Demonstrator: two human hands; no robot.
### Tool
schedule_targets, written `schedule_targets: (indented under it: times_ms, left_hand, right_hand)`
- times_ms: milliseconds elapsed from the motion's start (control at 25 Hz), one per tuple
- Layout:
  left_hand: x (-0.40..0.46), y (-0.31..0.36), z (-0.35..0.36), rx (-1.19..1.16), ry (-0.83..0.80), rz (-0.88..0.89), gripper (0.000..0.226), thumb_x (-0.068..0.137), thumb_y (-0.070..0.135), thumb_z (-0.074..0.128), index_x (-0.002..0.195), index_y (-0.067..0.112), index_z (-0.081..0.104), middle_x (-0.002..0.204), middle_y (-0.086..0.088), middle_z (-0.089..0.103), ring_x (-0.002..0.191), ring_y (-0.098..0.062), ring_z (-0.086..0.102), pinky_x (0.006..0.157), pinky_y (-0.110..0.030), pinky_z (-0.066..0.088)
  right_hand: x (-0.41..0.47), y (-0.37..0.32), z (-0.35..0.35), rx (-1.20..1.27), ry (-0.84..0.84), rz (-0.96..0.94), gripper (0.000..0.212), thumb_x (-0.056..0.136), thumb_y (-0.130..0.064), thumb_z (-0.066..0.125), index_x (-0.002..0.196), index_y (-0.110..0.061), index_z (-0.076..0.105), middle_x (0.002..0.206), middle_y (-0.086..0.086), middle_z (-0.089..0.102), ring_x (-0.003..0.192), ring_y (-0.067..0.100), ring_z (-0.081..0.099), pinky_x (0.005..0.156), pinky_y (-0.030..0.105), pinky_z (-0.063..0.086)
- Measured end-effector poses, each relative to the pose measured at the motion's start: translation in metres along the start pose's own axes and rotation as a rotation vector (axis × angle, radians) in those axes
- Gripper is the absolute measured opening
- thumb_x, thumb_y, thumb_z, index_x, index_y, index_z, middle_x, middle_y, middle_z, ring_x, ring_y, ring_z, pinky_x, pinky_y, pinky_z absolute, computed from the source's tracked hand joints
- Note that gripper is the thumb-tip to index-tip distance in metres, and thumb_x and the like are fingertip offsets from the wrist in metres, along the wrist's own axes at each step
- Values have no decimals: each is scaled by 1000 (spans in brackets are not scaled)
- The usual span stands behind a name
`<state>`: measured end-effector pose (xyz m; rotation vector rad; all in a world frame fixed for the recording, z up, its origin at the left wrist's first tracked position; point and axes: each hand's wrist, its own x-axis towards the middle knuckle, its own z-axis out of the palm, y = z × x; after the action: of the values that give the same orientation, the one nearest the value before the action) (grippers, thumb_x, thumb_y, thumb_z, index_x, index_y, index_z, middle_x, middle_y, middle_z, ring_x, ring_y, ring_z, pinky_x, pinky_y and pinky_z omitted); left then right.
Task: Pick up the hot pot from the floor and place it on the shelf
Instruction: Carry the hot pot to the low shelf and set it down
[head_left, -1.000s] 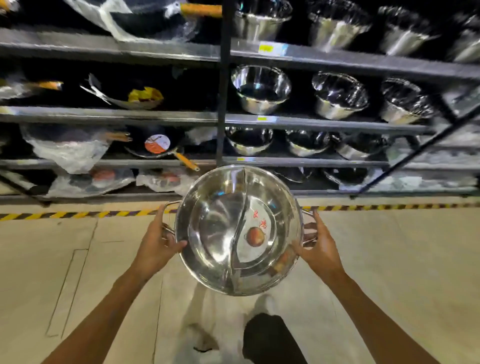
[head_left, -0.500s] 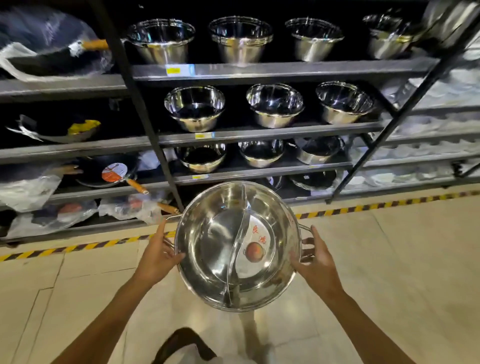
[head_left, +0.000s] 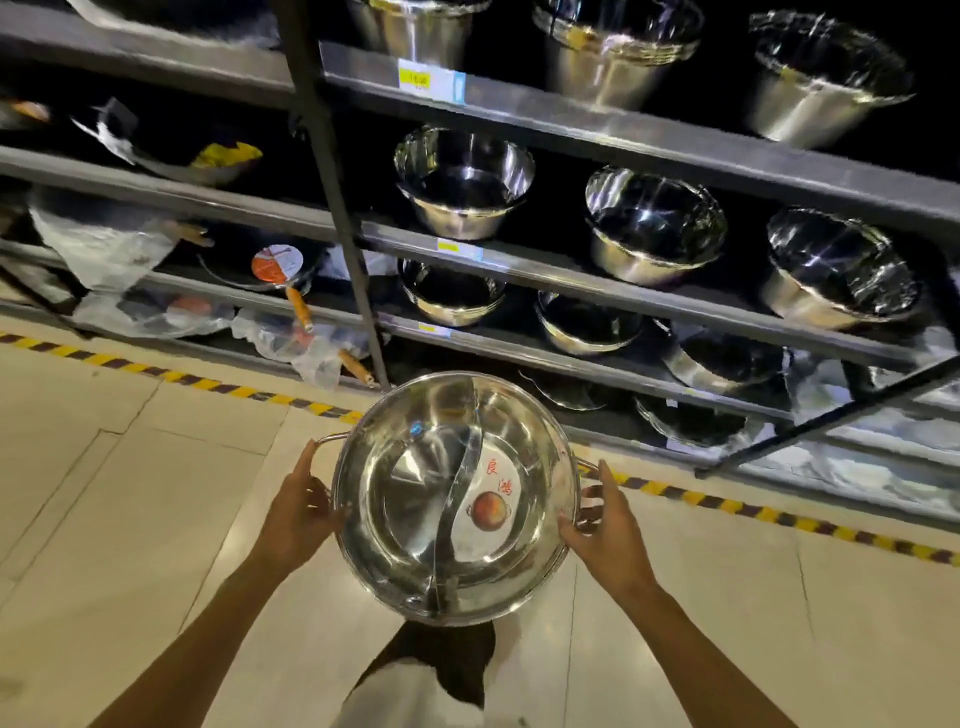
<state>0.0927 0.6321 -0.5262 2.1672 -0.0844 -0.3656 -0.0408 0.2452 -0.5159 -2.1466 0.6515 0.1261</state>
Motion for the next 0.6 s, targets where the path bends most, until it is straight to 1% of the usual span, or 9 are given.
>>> schedule_targets:
  times_ms: [40,80,160,200,280,360,440,560,600]
  left_hand:
    - [10,-3,9,-3,13,-37,109,68,7,85,148,48,24,67,2,65,60,-21,64,59,-35,60]
    - [19,-8,18,-29,22,-85,108,69,4,84,150,43,25,67,3,61,60,-22,64,63,-47,60]
    - [35,-7,34,-69,80,-171,106,70,0,83,153,32,24,78,0,58,66,-24,63,70,-54,58]
    - [41,-5,41,-68,105,-200,105,71,0,82,154,30,25,80,0,58,67,-22,64,71,-51,58]
    - [57,-3,56,-78,165,-265,103,71,0,81,154,27,26,80,1,58,69,-18,63,68,-41,56]
    - [70,-15,80,-112,248,-353,101,72,-6,78,154,24,27,81,-2,55,68,-19,59,63,-35,53]
    - [92,-45,117,-139,308,-441,101,72,-13,74,155,20,27,84,-7,53,66,-19,55,61,-32,51]
    - [126,-104,181,-164,382,-539,102,74,-11,73,155,26,24,101,-19,51,76,-28,56,67,-35,55]
    - [143,-132,208,-159,401,-549,101,75,-9,73,156,28,24,105,-20,50,79,-31,56,69,-37,55]
  right_hand:
    - [21,0,0,-25,-30,-3,110,76,-39,86,160,-34,15,127,-3,56,89,10,68,74,29,62]
    - [41,0,-1,-38,-55,-3,110,77,-37,86,160,-33,15,132,-1,55,94,12,68,78,34,63]
    - [80,0,-3,-51,-86,-21,110,78,-34,86,161,-29,15,146,4,51,114,19,64,93,44,58]
    - [99,1,-5,-50,-114,-28,109,78,-32,86,161,-29,15,147,5,51,118,20,62,96,43,57]
    - [143,6,1,-37,-195,-21,107,79,-24,85,160,-32,15,135,2,58,105,8,66,83,23,58]
    - [190,23,19,-20,-266,-45,107,79,-16,85,160,-30,17,122,-12,58,94,-8,66,68,4,51]
    - [243,56,50,-18,-334,-64,106,79,-12,85,160,-28,19,116,-27,52,90,-21,61,61,-2,45]
    - [313,119,107,6,-378,-61,103,79,-14,84,158,-38,22,122,-6,62,102,6,68,73,9,51]
    - [339,147,131,8,-381,-87,101,79,-13,84,155,-44,25,122,-8,64,104,9,68,73,9,52]
